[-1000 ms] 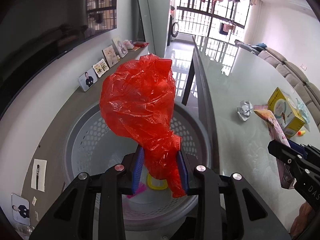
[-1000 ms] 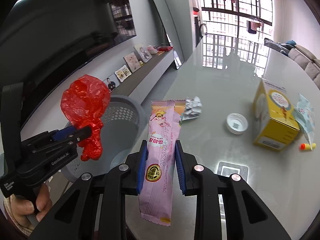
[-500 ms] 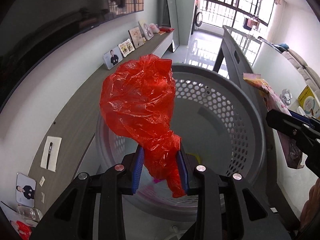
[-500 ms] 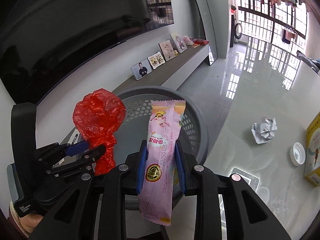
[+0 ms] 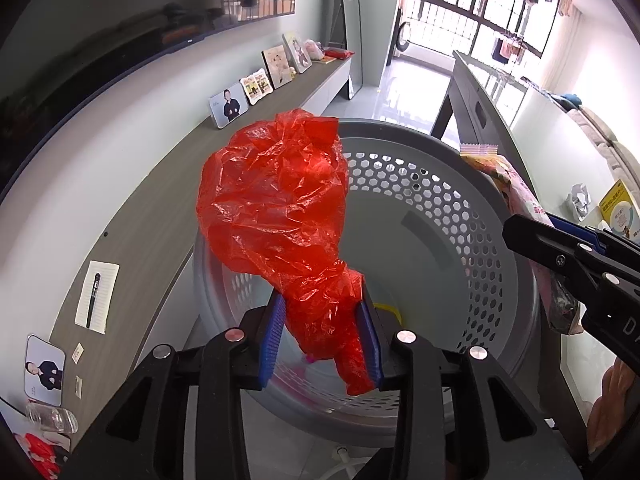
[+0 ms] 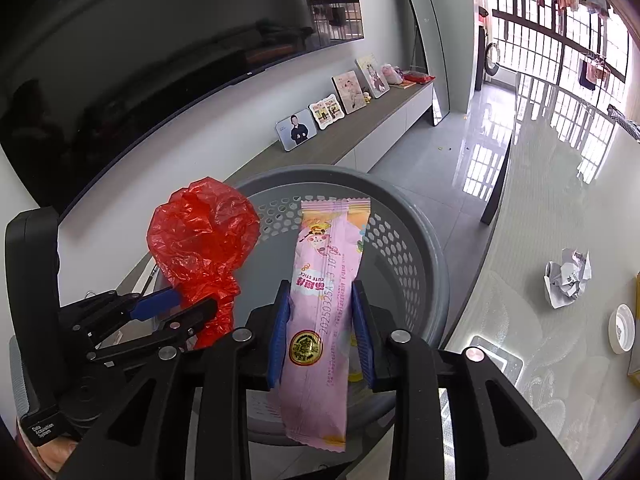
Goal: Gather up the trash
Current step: 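Carry the red bag and pink wrapper in both grippers over the gray basket, then open both grippers to drop the bag and wrapper into the basket, withdraw, then move both open grippers back over the table, then reach the right gripper to the yellow foam dart and grasp it, then grasp the crumpled white paper with the left gripper while the right holds the dart, then carry the paper and dart in both grippers over the gray basket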
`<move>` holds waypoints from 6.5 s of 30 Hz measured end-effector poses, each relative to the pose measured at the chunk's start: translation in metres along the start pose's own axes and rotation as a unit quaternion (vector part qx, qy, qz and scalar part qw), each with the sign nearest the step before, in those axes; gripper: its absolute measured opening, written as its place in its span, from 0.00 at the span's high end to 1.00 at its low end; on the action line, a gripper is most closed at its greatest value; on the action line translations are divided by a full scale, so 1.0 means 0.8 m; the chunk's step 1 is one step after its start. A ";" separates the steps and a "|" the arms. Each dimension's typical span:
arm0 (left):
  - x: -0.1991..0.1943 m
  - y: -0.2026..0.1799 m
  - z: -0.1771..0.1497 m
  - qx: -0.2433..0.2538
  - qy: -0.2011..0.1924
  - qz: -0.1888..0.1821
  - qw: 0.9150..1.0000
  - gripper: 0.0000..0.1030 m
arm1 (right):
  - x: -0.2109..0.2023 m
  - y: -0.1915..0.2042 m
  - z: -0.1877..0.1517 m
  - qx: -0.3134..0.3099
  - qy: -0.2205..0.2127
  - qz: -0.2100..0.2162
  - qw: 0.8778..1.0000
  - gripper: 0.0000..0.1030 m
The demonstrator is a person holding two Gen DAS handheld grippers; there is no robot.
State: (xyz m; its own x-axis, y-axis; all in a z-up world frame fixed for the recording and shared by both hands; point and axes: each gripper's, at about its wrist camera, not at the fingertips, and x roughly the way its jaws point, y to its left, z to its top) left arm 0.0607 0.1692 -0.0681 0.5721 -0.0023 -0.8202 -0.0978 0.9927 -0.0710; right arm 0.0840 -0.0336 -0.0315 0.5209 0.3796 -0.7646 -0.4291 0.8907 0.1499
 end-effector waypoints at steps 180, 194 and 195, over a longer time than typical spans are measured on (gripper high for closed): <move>-0.007 -0.304 0.050 0.153 -0.033 -0.093 0.983 0.68 | -0.245 -0.364 -0.220 0.270 -0.060 -0.226 0.934 0.35; -0.044 -0.229 0.025 0.143 -0.056 -0.088 0.984 0.67 | -0.221 -0.237 -0.202 0.226 -0.055 -0.160 0.959 0.35; -0.045 -0.220 0.024 0.139 -0.058 -0.084 0.985 0.67 | -0.215 -0.226 -0.195 0.216 -0.056 -0.151 0.963 0.35</move>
State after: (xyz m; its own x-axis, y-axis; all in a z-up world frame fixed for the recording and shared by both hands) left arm 0.0731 -0.0035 -0.0147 0.6515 -0.1717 -0.7389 0.2237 0.9742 -0.0291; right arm -0.0428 -0.2992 -0.0252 0.6604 0.0892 -0.7456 0.0901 0.9763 0.1965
